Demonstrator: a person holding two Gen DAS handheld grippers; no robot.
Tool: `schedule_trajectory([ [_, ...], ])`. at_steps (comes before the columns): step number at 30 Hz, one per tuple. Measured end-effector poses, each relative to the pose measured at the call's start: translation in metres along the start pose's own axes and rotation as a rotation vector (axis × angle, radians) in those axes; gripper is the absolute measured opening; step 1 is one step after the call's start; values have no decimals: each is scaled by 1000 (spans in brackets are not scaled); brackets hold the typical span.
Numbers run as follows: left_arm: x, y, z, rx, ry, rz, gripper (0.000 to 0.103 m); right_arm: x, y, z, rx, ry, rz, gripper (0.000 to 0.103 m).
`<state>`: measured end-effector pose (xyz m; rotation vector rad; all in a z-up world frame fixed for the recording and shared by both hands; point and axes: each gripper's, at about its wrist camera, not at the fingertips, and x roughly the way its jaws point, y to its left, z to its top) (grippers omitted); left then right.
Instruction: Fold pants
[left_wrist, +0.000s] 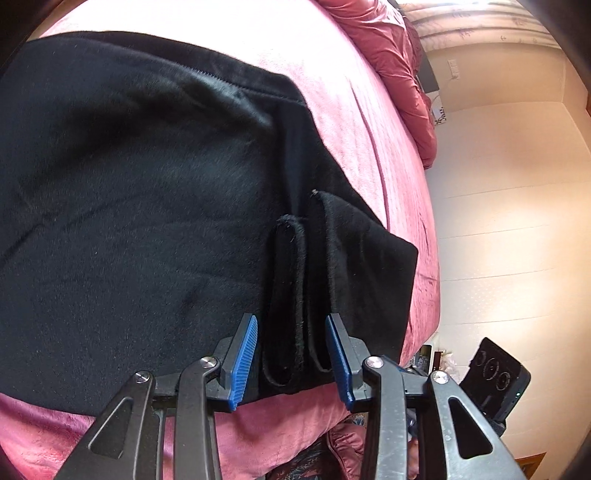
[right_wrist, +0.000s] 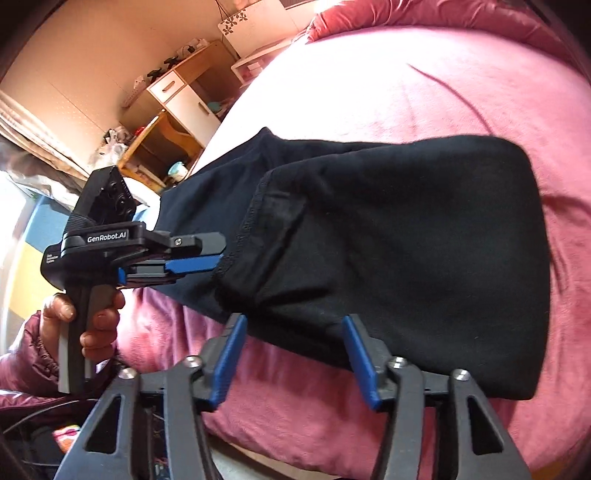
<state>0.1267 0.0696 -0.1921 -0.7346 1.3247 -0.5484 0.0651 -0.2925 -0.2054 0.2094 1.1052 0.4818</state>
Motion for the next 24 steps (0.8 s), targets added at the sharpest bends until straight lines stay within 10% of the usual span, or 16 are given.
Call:
schedule_trajectory([
  [10, -18, 11, -9, -27, -27, -3, 39, 39, 56, 16, -183, 9, -41, 46],
  [14, -30, 18, -17, -19, -28, -2, 39, 61, 62, 19, -197, 36, -126, 15],
  [24, -32, 19, -20, -14, -21, -62, 46, 36, 67, 8, -193, 1, -47, 13],
])
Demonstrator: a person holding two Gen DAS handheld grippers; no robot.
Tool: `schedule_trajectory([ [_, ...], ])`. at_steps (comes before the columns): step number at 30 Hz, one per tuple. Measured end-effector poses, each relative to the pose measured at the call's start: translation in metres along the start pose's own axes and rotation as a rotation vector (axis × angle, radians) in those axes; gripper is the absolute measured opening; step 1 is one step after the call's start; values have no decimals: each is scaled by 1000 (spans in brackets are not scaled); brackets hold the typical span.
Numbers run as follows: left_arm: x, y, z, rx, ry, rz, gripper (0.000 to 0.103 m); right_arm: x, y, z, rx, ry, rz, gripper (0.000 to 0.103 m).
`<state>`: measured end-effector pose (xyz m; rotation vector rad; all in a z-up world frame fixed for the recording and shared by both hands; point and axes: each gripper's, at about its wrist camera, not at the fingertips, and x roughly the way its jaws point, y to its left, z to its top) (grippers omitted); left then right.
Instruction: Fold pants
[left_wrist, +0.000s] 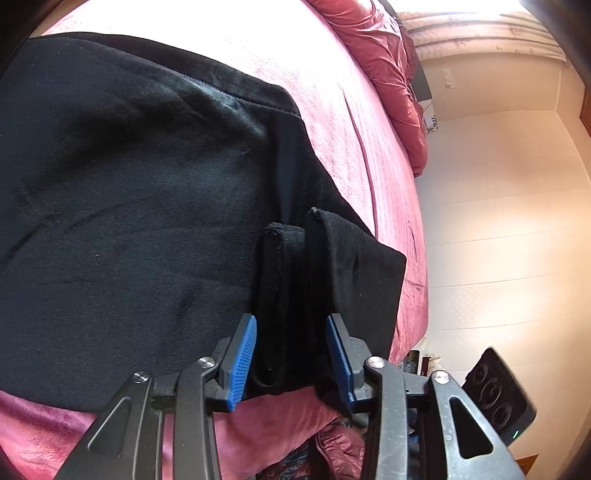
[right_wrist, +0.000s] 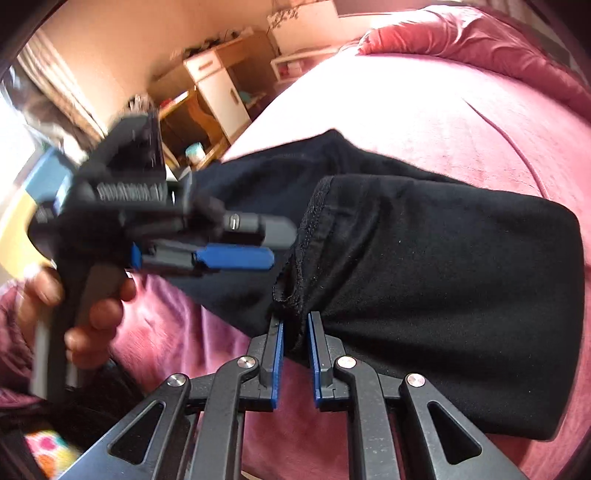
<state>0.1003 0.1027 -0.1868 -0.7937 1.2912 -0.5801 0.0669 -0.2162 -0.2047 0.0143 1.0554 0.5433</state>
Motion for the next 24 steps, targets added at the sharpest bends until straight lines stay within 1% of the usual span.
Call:
schedule_trajectory([
  [1, 3, -1, 0, -4, 5, -9, 51, 7, -1, -2, 8, 16, -2, 13],
  [2, 6, -3, 1, -2, 15, -3, 52, 12, -3, -4, 17, 27, 5, 13],
  [4, 12, -6, 3, 14, 34, 40, 52, 14, -5, -5, 27, 24, 8, 14],
  [6, 19, -10, 6, 33, 57, 74, 52, 10, -11, -4, 43, 16, 23, 18],
  [7, 25, -12, 7, 42, 63, 109, 52, 7, -14, -4, 59, 12, 31, 18],
  [8, 29, -14, 7, 51, 70, 130, 51, 3, -19, -5, 85, 12, 47, 24],
  [9, 33, -16, 7, 61, 84, 134, 50, -4, -25, -7, 113, 8, 68, 34],
  [10, 37, -17, 5, 73, 97, 142, 48, -14, -33, -9, 140, -11, 72, 39],
  [11, 40, -18, 6, 88, 100, 157, 41, -25, -41, -13, 163, -32, 71, 45],
  [12, 41, -20, 5, 112, 109, 167, 23, -37, -51, -17, 194, -51, 66, 47],
  [14, 42, -26, 5, 154, 104, 169, 18, -65, -79, -32, 274, -91, 13, 49],
  [16, 35, -33, 7, 191, 86, 163, 15, -92, -108, -52, 353, -121, -71, 52],
  [17, 33, -40, 9, 205, 77, 147, 15, -102, -121, -63, 389, -127, -112, 54],
  [19, 23, -53, 15, 239, 56, 113, 15, -115, -144, -87, 455, -118, -197, 57],
  [20, 18, -62, 19, 256, 46, 95, 15, -118, -153, -97, 480, -98, -230, 58],
  [22, 10, -81, 27, 293, 28, 59, 14, -118, -162, -111, 501, -69, -253, 58],
  [24, 2, -102, 34, 330, 14, 30, 14, -115, -161, -116, 507, -59, -254, 60],
])
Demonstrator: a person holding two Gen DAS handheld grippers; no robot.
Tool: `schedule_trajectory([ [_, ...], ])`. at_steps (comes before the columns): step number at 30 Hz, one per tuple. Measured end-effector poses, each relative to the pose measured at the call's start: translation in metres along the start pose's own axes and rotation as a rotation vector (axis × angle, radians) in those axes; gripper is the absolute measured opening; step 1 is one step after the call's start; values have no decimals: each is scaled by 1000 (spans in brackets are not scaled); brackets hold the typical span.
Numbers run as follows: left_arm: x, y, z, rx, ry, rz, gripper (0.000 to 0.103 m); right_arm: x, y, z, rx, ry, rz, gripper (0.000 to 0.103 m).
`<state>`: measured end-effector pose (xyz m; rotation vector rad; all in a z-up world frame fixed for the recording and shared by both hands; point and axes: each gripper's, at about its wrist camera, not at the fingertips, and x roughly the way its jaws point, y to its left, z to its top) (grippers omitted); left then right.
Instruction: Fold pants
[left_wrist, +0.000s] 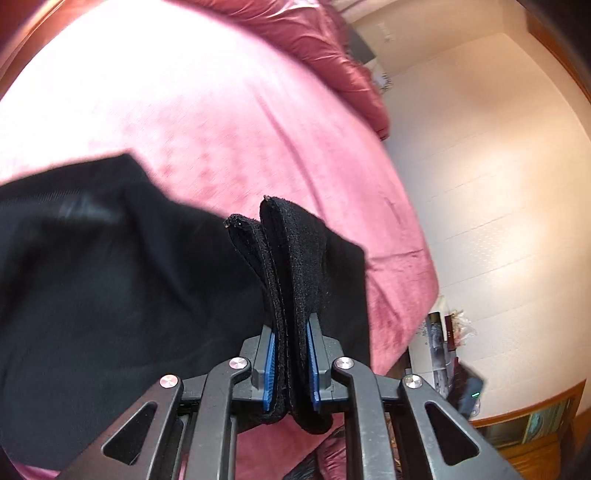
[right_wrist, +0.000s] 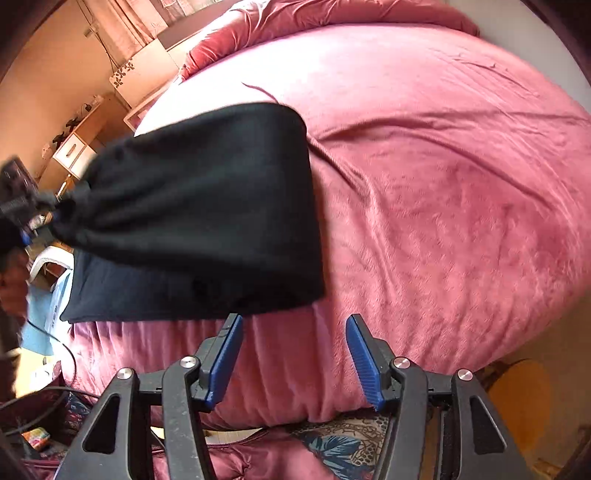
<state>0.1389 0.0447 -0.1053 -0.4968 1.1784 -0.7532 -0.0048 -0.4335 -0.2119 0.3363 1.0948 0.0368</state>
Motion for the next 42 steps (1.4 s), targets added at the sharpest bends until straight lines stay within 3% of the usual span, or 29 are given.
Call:
schedule_trajectory([
  [7, -12, -42, 31, 64, -51, -76, 13, 31, 23, 14, 3, -66, -79, 58],
  [9, -18, -41, 30, 64, -56, -80, 13, 32, 19, 19, 36, -99, -113, 30],
  [11, -8, -41, 25, 71, -45, -60, 13, 30, 15, 21, 44, -95, -122, 24],
  [14, 7, -16, 12, 61, -3, 37, 13, 38, 13, 14, 31, -53, -142, 20],
  [18, 38, 38, -12, -30, 81, 166, 13, 49, 12, 8, 38, -16, -129, 20],
  [20, 50, 57, -23, -62, 110, 194, 13, 54, 18, 6, 21, -2, -127, 21],
  [23, 48, 56, -32, -47, 73, 191, 13, 59, 24, 3, 4, 48, -104, 26],
  [25, 47, 52, -32, -25, 64, 207, 13, 51, 15, 4, -5, 91, -91, 34],
  [28, 49, 41, -30, 34, 54, 237, 13, 22, 8, 10, -44, 59, -101, 36],
  [32, 50, 23, -34, 112, 21, 281, 13, -1, 30, 42, -86, -43, -59, 37],
  [37, 53, 14, -41, 129, -7, 309, 13, 19, 78, 96, -116, -125, -15, 38],
  [39, 53, 11, -43, 140, -14, 323, 13, 36, 90, 114, -114, -129, -8, 38],
  [42, 56, 5, -49, 161, -24, 351, 13, 68, 92, 134, -91, -73, -68, 38],
])
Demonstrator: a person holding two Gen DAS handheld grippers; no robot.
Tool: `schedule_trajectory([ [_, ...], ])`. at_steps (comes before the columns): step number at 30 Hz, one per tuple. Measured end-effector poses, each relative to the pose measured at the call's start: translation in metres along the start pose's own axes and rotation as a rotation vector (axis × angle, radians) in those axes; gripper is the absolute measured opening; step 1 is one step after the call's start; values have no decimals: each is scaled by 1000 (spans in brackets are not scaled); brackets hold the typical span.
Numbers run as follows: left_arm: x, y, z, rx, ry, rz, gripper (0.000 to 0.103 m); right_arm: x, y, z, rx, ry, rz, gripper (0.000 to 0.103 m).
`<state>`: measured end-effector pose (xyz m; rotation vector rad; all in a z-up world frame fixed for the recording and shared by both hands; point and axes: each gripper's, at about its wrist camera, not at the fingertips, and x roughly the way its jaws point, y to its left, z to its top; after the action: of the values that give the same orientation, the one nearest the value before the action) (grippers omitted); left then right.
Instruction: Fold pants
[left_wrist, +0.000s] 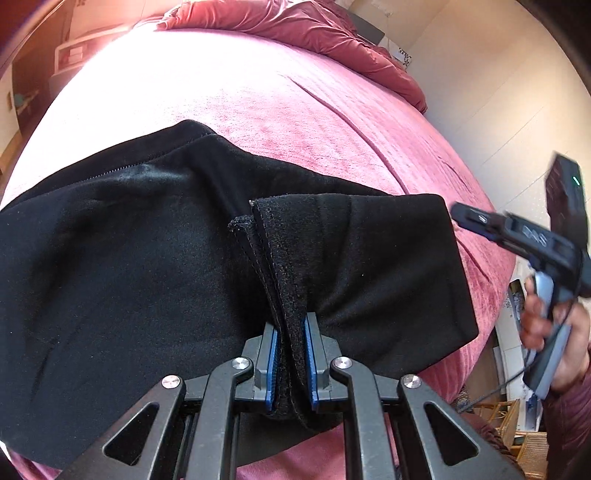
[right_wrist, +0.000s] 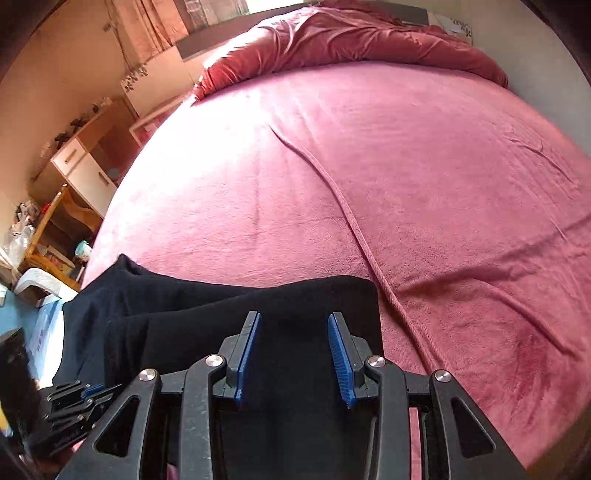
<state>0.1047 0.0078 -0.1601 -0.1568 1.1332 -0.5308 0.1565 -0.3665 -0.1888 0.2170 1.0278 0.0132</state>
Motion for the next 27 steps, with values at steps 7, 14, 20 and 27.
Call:
schedule_trajectory([
  [7, 9, -24, -3, 34, -35, 92, 14, 35, -4, -1, 27, 56, -55, 38],
  [14, 7, -35, -6, 49, -54, 124, 18, 19, 4, -9, -20, 19, -70, 52],
  [20, 4, -41, -7, 45, -54, 140, 24, -5, 19, -23, -57, -25, -75, 60],
  [27, -1, -46, -10, 36, -65, 154, 29, -22, 44, -53, -112, -16, -5, 62],
])
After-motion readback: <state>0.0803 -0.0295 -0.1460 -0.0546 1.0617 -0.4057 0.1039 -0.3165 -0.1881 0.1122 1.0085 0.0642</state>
